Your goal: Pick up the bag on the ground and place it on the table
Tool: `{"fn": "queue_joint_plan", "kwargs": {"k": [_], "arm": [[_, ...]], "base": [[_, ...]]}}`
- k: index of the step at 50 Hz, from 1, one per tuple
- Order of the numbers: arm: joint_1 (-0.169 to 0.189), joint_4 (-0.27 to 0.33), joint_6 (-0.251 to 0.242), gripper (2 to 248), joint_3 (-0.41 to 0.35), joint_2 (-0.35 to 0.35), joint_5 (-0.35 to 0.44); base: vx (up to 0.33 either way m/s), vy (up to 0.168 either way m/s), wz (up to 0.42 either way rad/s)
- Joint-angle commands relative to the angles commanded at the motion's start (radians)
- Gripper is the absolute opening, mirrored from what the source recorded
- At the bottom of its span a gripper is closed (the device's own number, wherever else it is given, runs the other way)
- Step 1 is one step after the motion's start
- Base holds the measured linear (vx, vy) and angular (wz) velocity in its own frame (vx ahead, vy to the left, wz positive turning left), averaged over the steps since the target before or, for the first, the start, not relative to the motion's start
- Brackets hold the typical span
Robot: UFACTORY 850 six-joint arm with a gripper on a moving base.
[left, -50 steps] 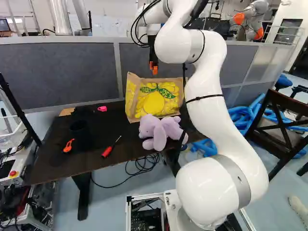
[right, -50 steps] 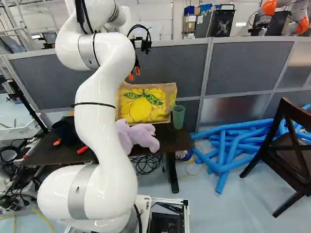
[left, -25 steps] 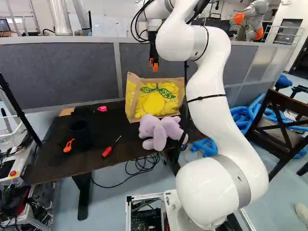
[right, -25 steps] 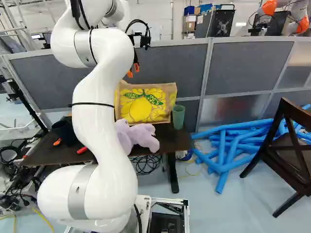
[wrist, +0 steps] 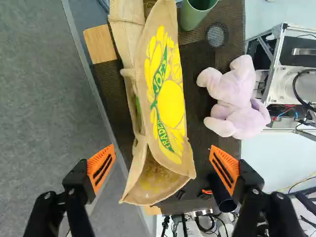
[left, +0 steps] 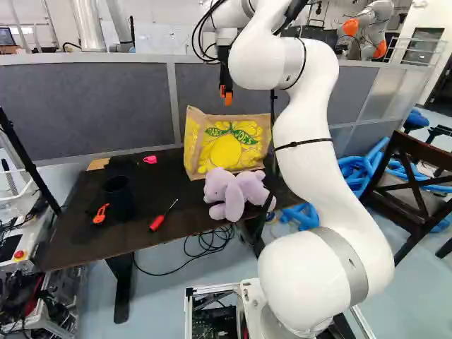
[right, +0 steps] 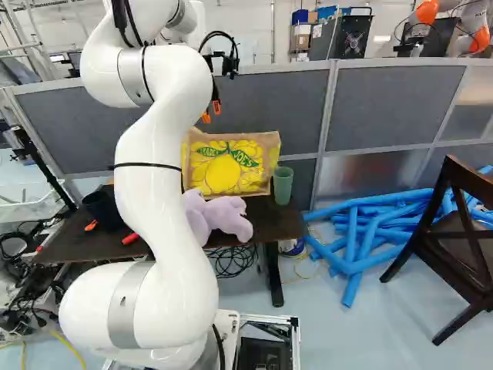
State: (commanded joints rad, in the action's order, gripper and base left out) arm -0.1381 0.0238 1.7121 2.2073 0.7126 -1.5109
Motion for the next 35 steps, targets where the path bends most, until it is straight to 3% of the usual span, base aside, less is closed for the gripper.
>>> {"fn": "queue_joint_plan", "kwargs": {"k": [15, 35], "arm": [[0.000, 0.000, 0.000, 247, 0.000, 0.000, 0.000], [0.000, 0.000, 0.000, 247, 0.000, 0.000, 0.000]], "base": [[-0.025, -0.001, 0.000], [-0.146, -0.003, 0.005]]}}
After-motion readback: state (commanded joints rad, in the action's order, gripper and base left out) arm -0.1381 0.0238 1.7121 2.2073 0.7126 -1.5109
